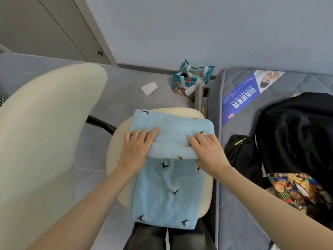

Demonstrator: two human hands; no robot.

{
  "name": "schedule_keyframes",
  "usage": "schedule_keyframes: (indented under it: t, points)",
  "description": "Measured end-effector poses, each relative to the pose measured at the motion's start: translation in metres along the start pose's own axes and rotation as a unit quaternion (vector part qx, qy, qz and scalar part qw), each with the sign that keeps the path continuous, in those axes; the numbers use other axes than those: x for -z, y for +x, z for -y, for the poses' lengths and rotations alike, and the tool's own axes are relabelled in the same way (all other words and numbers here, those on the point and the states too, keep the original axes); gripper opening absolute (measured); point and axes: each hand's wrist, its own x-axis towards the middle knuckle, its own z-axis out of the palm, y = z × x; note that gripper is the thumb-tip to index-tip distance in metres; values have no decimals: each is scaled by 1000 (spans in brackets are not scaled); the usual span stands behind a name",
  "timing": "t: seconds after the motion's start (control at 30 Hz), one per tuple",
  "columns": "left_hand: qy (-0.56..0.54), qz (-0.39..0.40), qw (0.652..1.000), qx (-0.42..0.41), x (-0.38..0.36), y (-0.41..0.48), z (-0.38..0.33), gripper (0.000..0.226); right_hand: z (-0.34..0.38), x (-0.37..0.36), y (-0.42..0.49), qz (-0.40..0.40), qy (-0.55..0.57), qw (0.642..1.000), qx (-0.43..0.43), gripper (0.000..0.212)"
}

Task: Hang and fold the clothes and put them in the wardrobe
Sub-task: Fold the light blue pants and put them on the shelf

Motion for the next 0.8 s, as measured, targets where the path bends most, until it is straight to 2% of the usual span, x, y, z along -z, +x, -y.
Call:
schedule_keyframes:
  t: [0.1,0.17,0.23,0.27,0.3,0.37,0.4,0.43,0.47,0.57,0.67,0.8]
  points:
    - [3,122,992,-6,-13,-29,-4,93,11,-7,-23,78,-5,997,14,43]
    - [-14,213,977,-9,-22,-46,-4,98,19,-13,-35,186,0,982,23,42]
    - [-54,251,966,-11,-29,-58,-1,97,25,-19,-45,274,70,959,-11,32]
    - [-85,247,965,-5,-28,-62,0,92,29,-18,-48,289,123,948,-51,25]
    - [-119,216,969,4,-25,-65,1,79,35,-16,-50,269,170,944,-88,20]
    - [-158,79,984,24,-23,-64,-1,44,42,-16,-51,107,194,967,-122,17]
    - [-159,14,987,33,-24,-59,-4,35,45,-16,-48,31,185,973,-132,20]
    - [-161,-26,986,35,-26,-51,-9,35,48,-17,-42,-32,180,973,-143,25]
    - [-164,-39,985,27,-29,-40,-13,39,51,-19,-34,-51,186,969,-156,34]
    - [-136,5,990,25,-45,-13,-30,48,55,-40,-11,22,194,962,-193,54]
    - [-78,43,994,61,-77,-9,-34,52,47,-79,-10,81,121,972,-183,57]
    - [-53,16,998,41,-113,-15,-32,54,26,-115,-18,58,83,986,-136,58]
